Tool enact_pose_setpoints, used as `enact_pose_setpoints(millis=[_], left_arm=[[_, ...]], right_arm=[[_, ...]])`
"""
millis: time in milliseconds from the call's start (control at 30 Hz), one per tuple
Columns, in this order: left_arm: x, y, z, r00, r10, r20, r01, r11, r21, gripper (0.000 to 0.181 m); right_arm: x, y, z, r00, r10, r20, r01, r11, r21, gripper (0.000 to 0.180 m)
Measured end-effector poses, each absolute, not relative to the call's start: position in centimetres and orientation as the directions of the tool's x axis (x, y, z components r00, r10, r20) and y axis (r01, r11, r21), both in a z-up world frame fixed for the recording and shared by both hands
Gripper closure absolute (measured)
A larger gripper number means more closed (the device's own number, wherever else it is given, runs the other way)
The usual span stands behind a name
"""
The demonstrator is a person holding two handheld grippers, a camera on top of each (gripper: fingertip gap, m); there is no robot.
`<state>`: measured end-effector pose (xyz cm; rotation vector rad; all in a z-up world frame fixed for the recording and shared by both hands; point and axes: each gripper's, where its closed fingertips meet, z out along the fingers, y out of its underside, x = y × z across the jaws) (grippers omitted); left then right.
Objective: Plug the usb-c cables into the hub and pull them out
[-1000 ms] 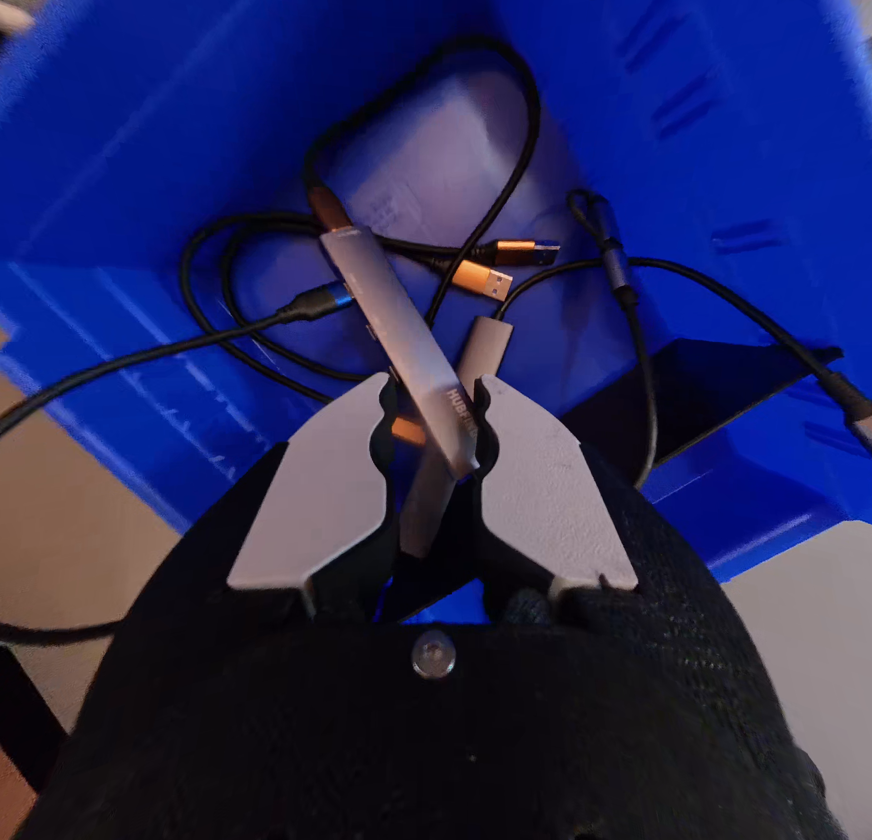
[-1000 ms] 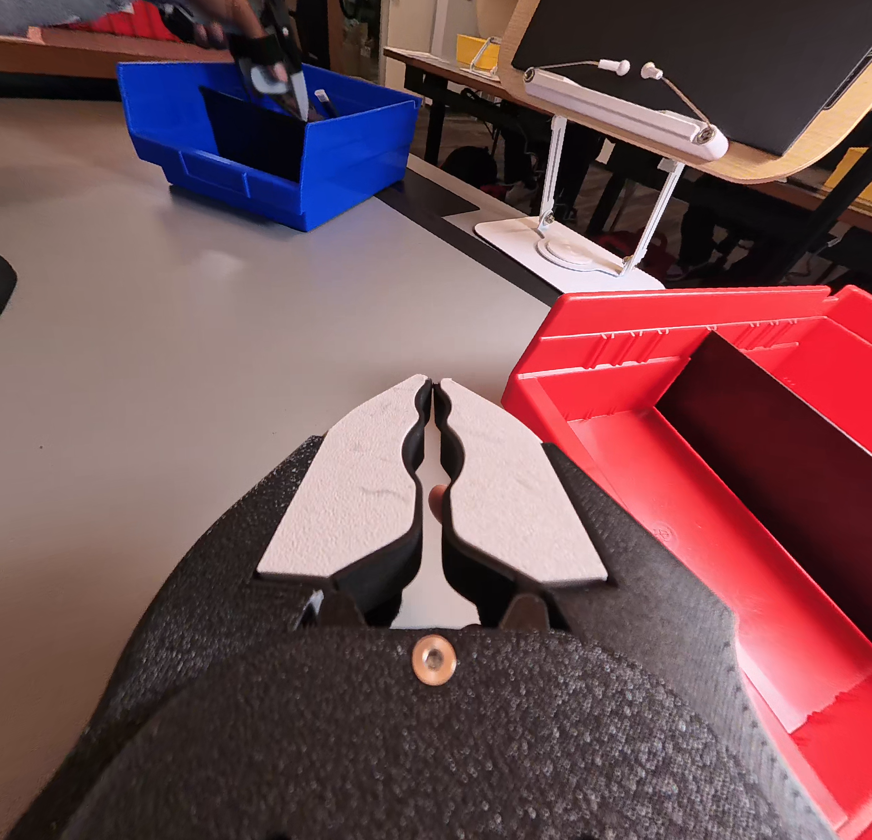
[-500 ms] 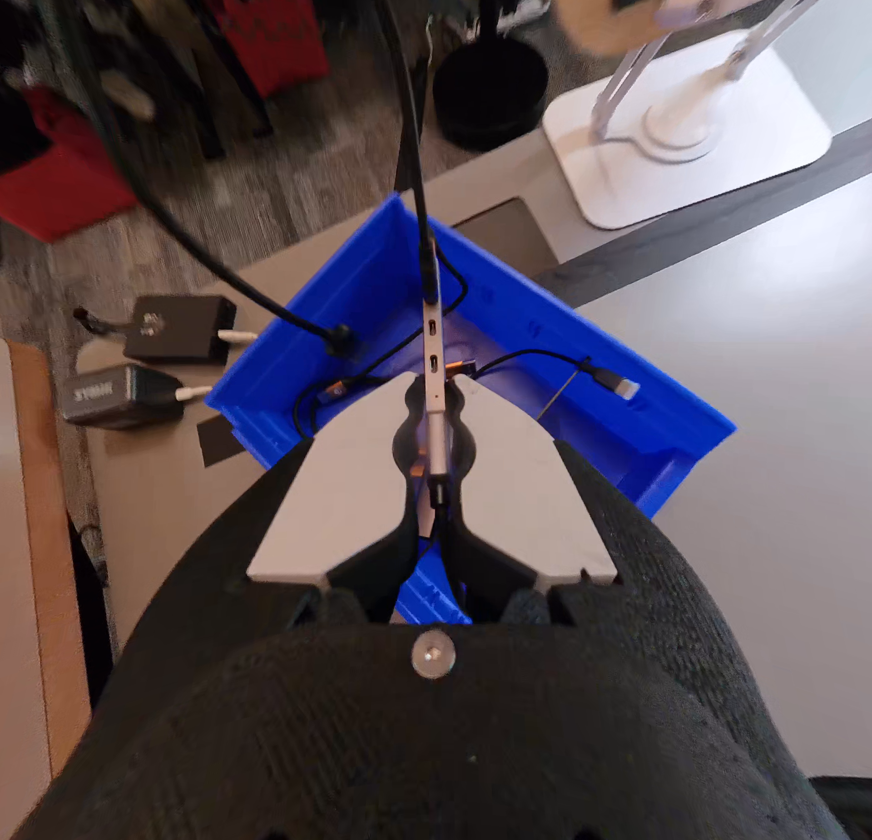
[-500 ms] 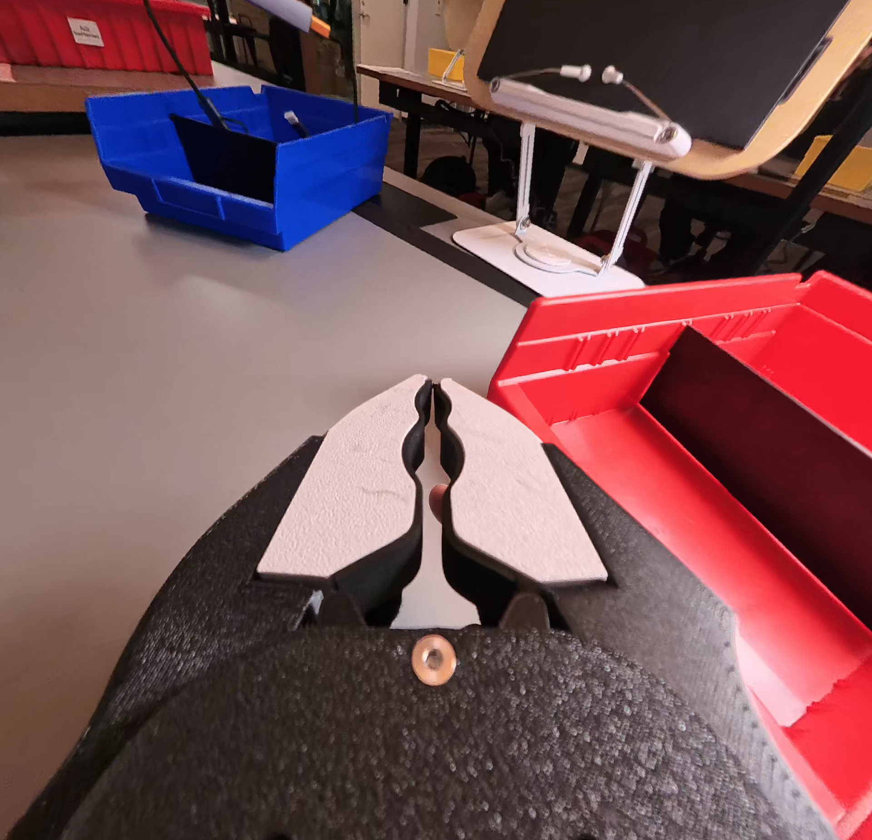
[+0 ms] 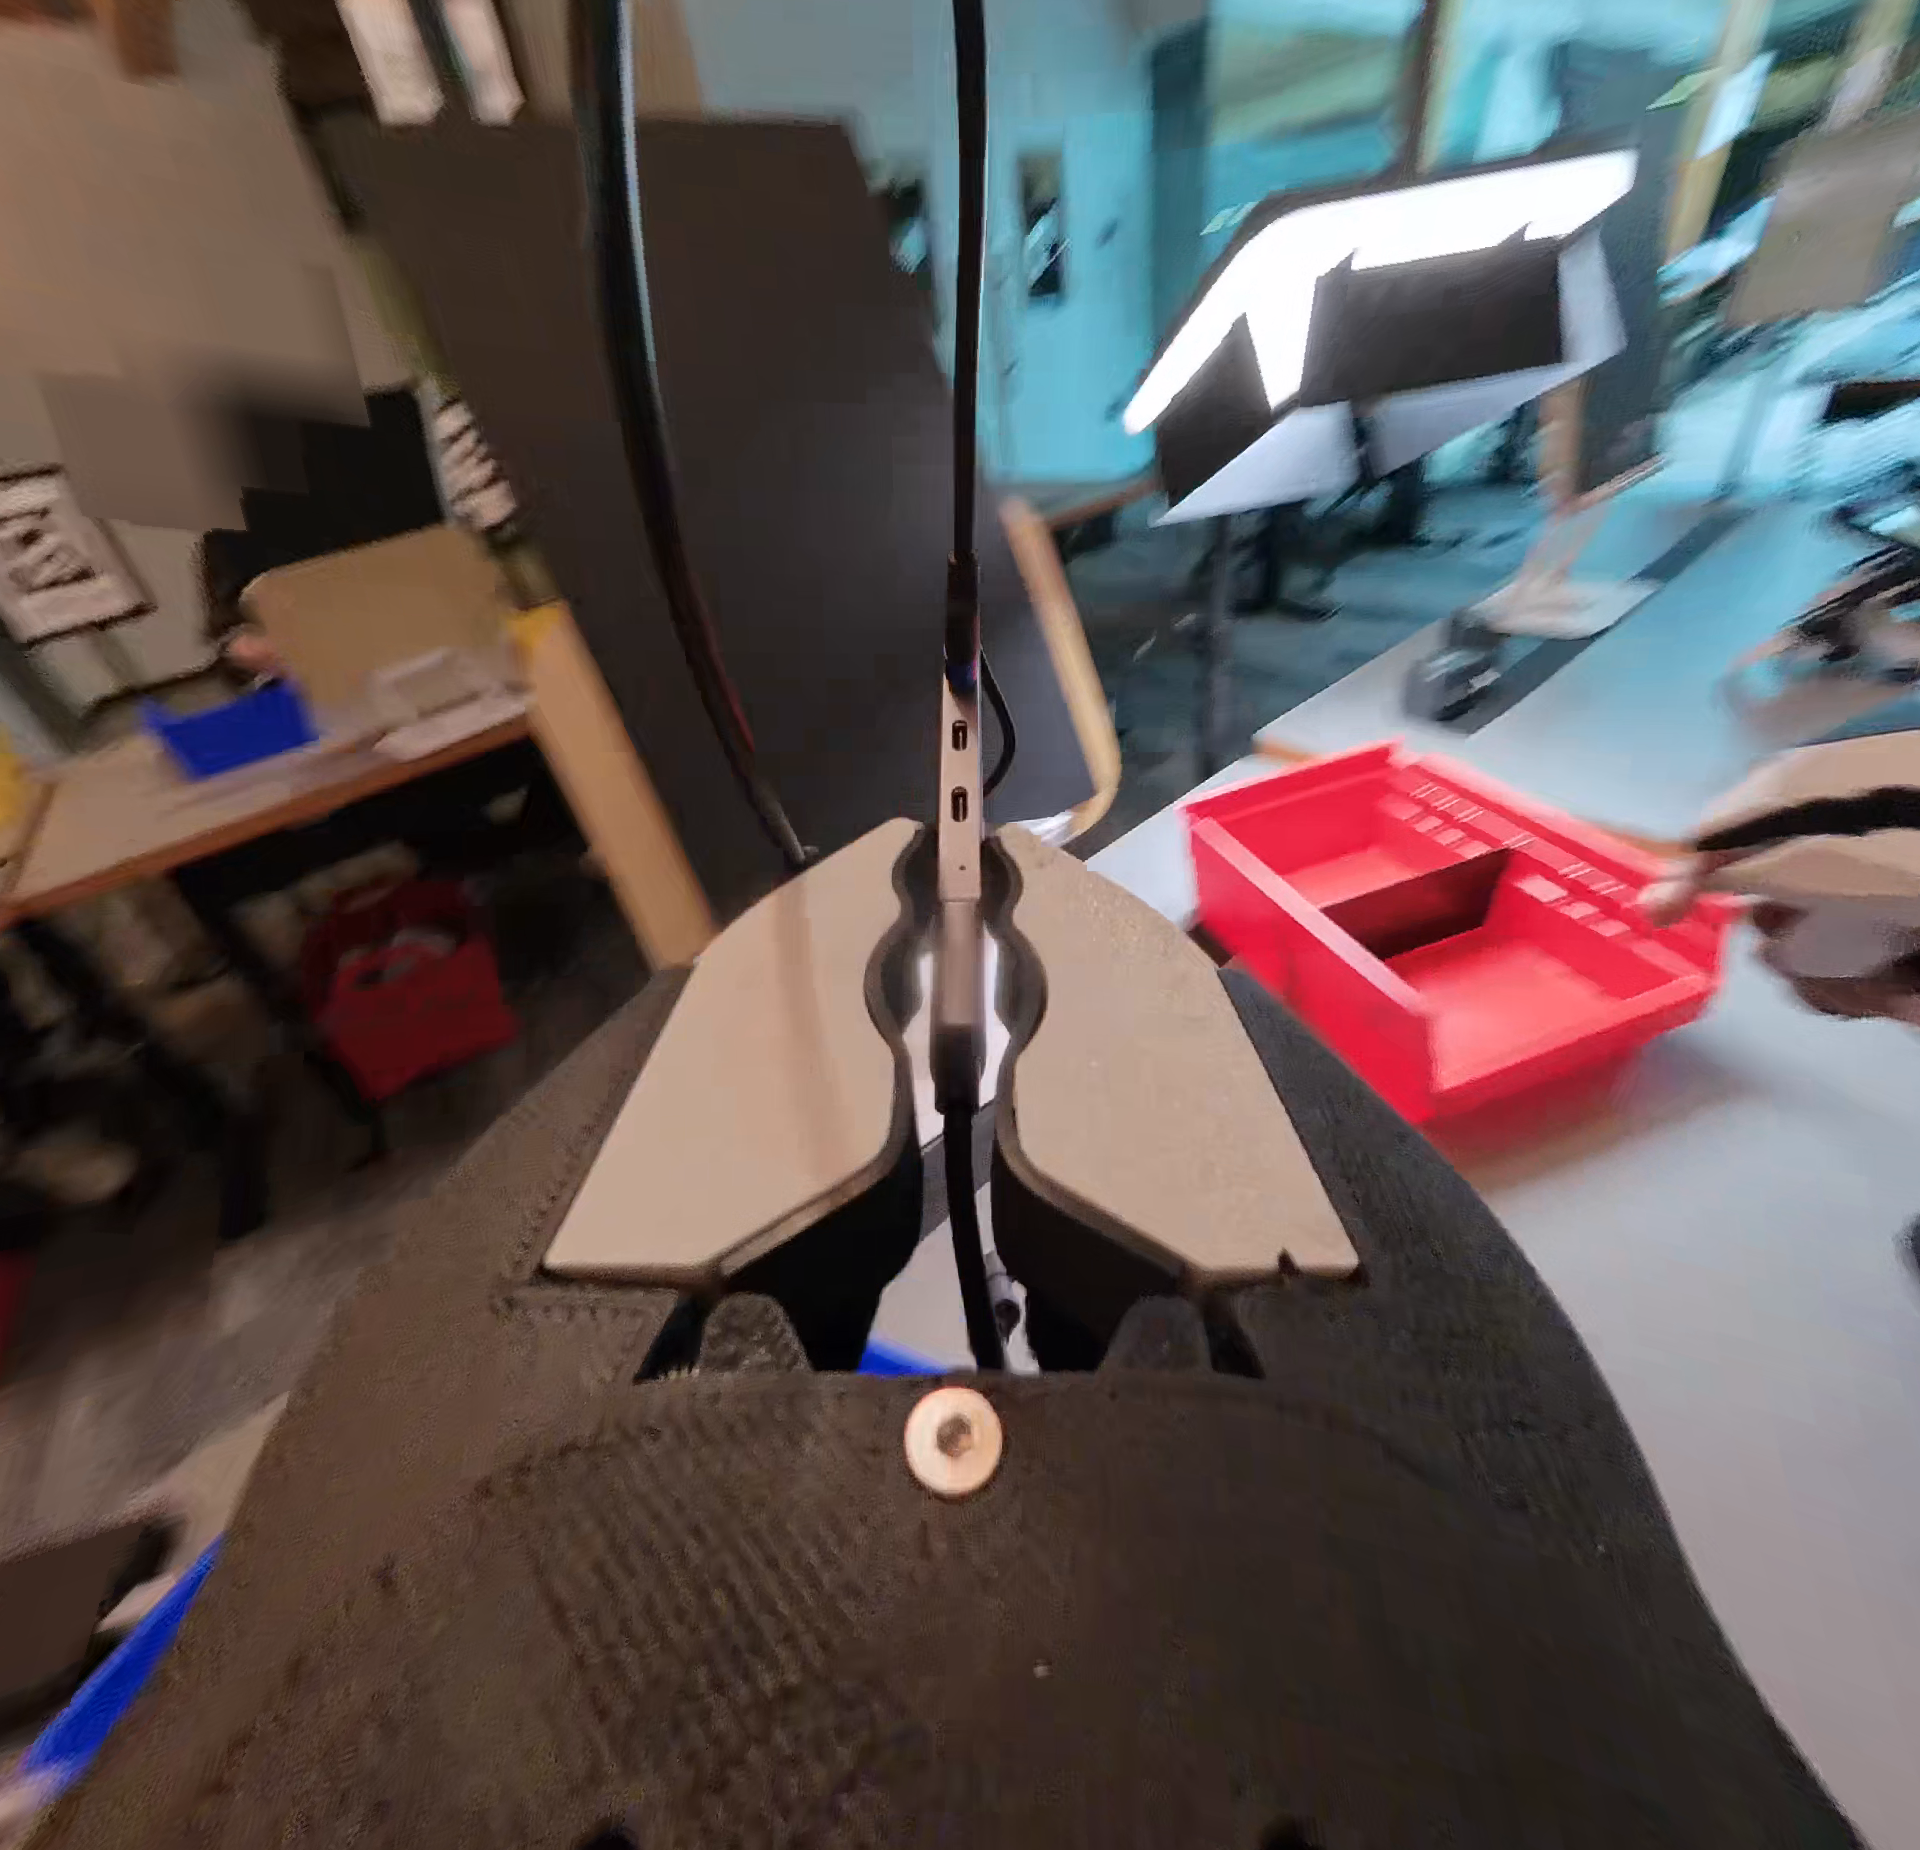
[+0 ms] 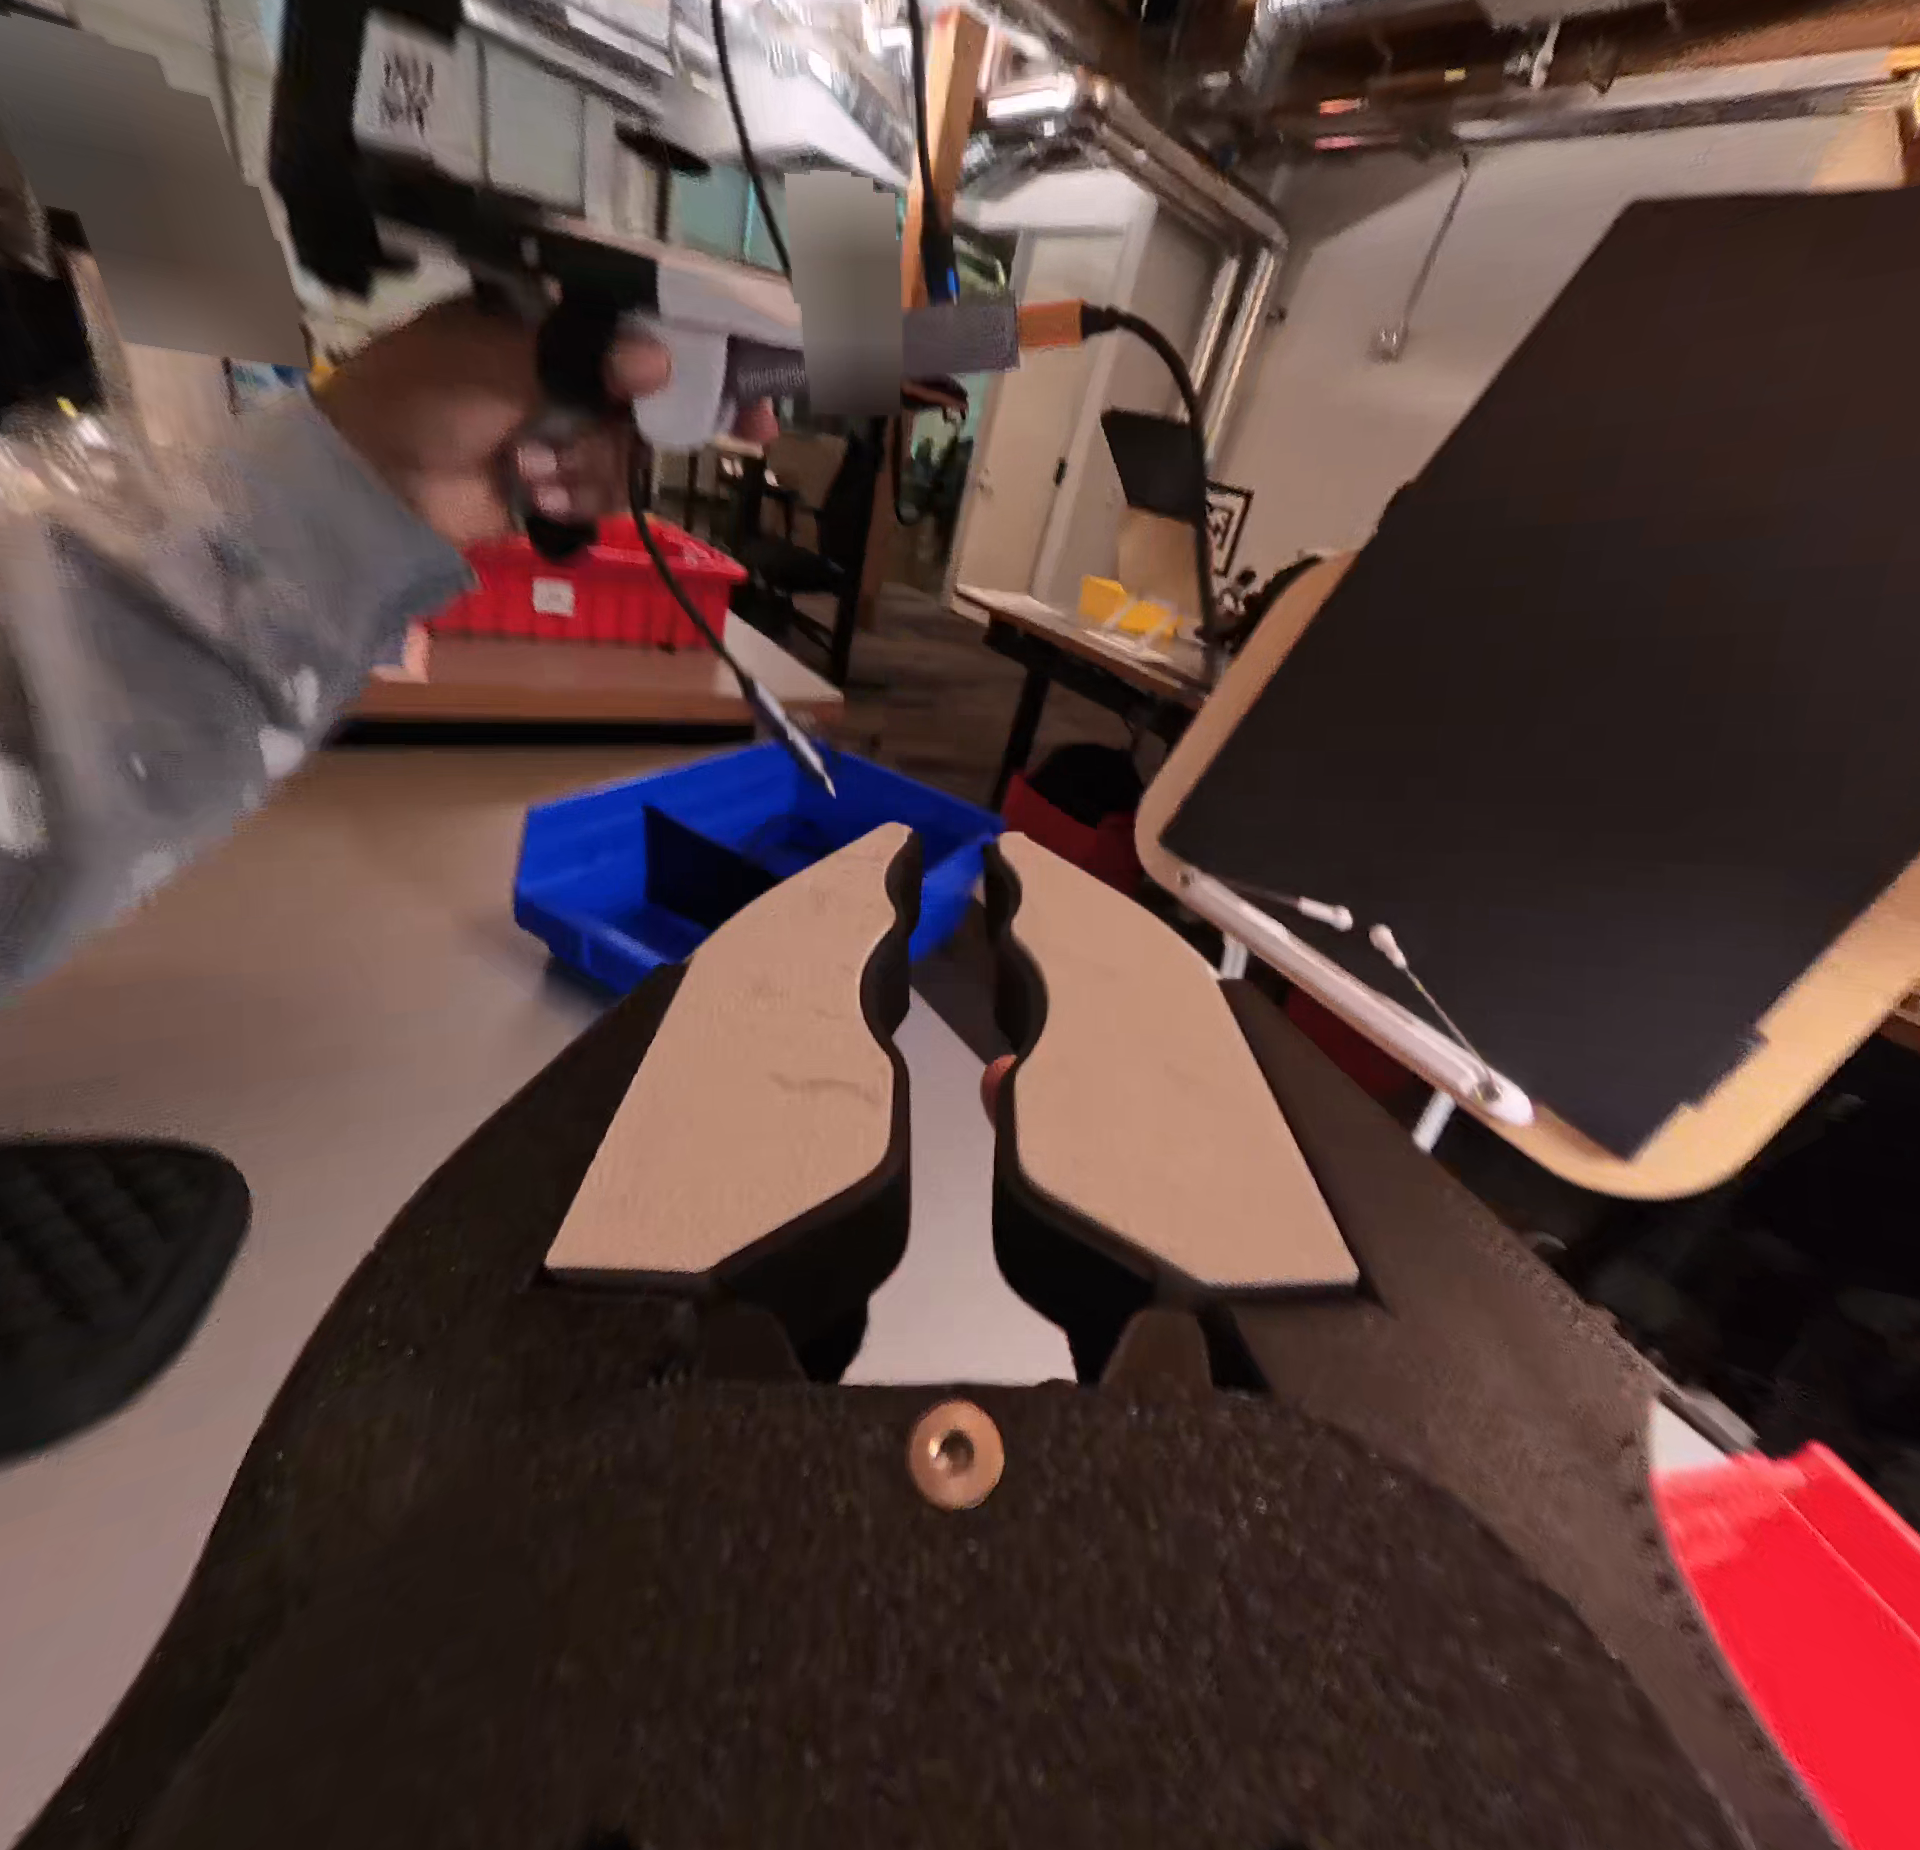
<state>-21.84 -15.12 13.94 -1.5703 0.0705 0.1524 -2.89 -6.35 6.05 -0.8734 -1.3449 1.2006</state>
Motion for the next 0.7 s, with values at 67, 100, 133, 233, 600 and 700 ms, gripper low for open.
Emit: enact_pose_setpoints(millis=[67,100,133,233,600,700], left_arm=[[-18.3,-14.6,14.0,0.991,-0.062,-0.117,-0.113,0.066,-0.991,0.171],[-16.6,-14.3,13.7,0.987,-0.121,-0.107,-0.097,0.086,-0.992,0.171],[-15.0,-14.0,13.0,0.978,-0.182,-0.102,-0.086,0.092,-0.992,0.171],[-10.6,-13.5,10.0,0.921,-0.378,-0.098,-0.086,0.048,-0.995,0.172],[-3.1,-12.8,3.4,0.713,-0.701,-0.015,-0.167,-0.149,-0.975,0.172],[-2.8,-12.9,3.3,0.707,-0.707,0.01,-0.144,-0.158,-0.977,0.172]], right_arm=[[-3.3,-7.1,7.9,-0.156,0.961,0.228,-0.187,0.198,-0.962,0.169],[-3.3,-7.2,8.4,-0.144,0.96,0.239,-0.201,0.208,-0.957,0.168],[-3.1,-7.0,8.8,-0.124,0.958,0.26,-0.209,0.231,-0.95,0.167],[-1.4,-4.5,9.6,0.001,0.935,0.355,-0.204,0.347,-0.915,0.16],[0.5,-8.9,2.6,-0.561,0.773,0.298,-0.043,0.332,-0.942,0.154],[0.2,-9.8,3.2,-0.566,0.768,0.301,-0.116,0.288,-0.951,0.169]])
